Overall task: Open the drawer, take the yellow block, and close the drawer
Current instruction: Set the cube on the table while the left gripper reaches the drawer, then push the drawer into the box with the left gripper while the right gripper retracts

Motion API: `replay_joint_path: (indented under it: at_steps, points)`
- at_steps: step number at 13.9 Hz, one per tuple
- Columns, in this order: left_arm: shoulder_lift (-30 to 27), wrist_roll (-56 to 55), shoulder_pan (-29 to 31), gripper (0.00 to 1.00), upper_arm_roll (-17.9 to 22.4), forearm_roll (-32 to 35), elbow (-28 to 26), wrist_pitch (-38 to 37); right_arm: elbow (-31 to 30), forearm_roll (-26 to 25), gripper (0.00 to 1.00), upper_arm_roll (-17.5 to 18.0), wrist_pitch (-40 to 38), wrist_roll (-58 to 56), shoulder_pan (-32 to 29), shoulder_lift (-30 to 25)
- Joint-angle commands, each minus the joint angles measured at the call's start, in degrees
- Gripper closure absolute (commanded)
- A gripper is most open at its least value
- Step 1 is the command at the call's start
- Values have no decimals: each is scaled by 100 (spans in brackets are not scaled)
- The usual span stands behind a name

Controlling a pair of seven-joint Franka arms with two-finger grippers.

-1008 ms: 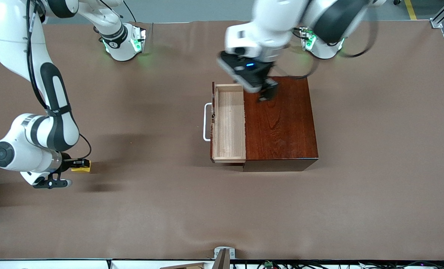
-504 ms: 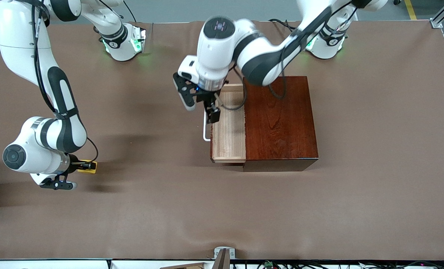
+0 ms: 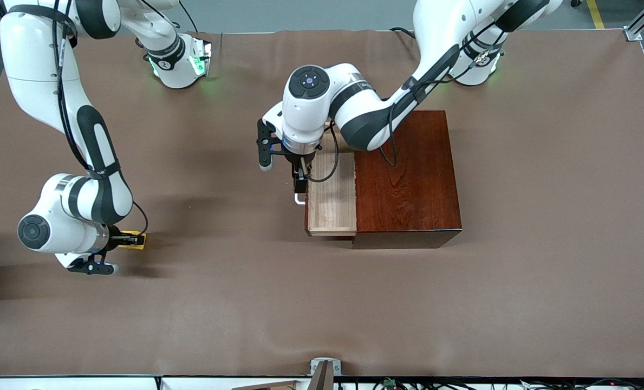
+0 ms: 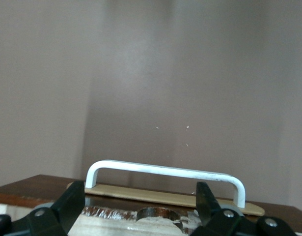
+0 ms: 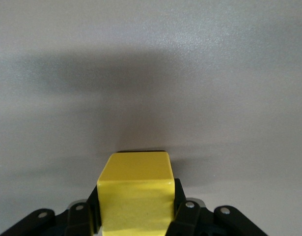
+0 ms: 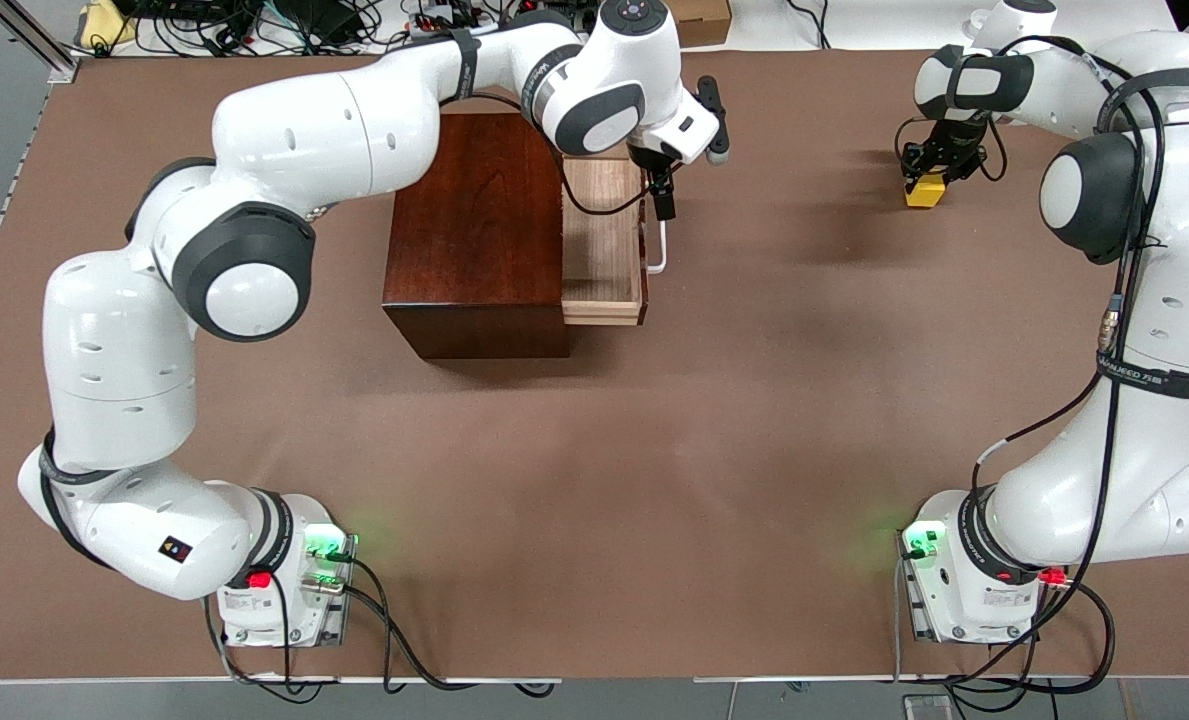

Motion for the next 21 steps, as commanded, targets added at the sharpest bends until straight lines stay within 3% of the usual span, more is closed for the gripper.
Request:
replay_joint_path:
  at_steps: [1, 4, 9, 16, 21]
  points:
    - [277, 370, -99, 0, 18, 167, 253, -64, 39, -24, 0, 25, -77, 25, -40, -106]
    - [294, 309, -274, 0, 18, 150, 262, -55, 48, -50, 0, 25, -366, 16, -31, -439]
    - [303, 335, -275, 0, 176, 141, 236, -134, 92, -164, 0, 33, -1227, 25, -57, -1546]
    - [250, 353, -204, 0, 264, 185, 227, -327, 110, -586, 0, 718, -2765, 95, -461, -3189]
    - [242, 361, -222, 0, 273, 281, 183, -669, 110, -586, 0, 719, -3548, 148, -471, -4008]
